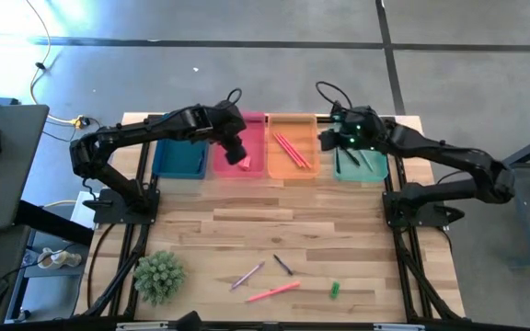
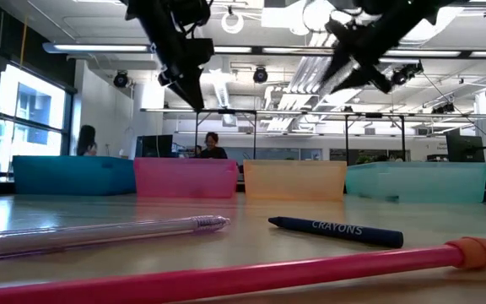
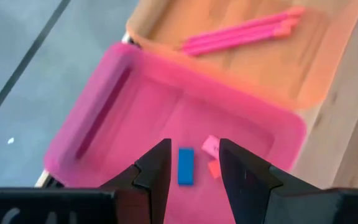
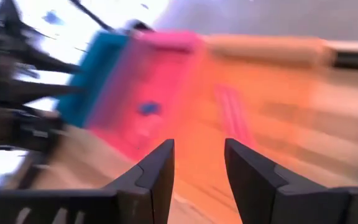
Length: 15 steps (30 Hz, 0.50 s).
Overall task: Sort crayons/erasers/pens/pencils in bins
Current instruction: Put the green eraser into the pink bin
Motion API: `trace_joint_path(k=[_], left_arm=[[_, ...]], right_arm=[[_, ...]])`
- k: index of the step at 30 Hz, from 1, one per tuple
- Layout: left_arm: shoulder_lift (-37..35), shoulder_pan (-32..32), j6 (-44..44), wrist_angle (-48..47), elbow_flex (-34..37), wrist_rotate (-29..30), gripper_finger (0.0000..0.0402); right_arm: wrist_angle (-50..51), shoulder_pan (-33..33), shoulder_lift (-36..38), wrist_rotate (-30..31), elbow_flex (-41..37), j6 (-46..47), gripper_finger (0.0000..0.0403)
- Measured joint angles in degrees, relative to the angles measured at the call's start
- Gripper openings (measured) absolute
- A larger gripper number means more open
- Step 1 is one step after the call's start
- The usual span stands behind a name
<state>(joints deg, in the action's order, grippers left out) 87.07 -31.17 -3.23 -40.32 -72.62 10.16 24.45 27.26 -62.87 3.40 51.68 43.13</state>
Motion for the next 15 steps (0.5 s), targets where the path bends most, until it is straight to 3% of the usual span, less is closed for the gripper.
trace_joint_path(k=[8, 15], left_arm=[[0.02, 0.07, 0.01, 1.02, 0.00, -6.74, 0.0122], [0.02, 0.17, 0.01, 1.01, 0.00, -8.88, 0.0122]], right_arm=[[-18.19, -10.56, -2.40, 6.32, 0.02, -1.55, 0.0133], [-18.88, -19.31, -2.45, 10.49, 0.02, 5.13, 0.0133]])
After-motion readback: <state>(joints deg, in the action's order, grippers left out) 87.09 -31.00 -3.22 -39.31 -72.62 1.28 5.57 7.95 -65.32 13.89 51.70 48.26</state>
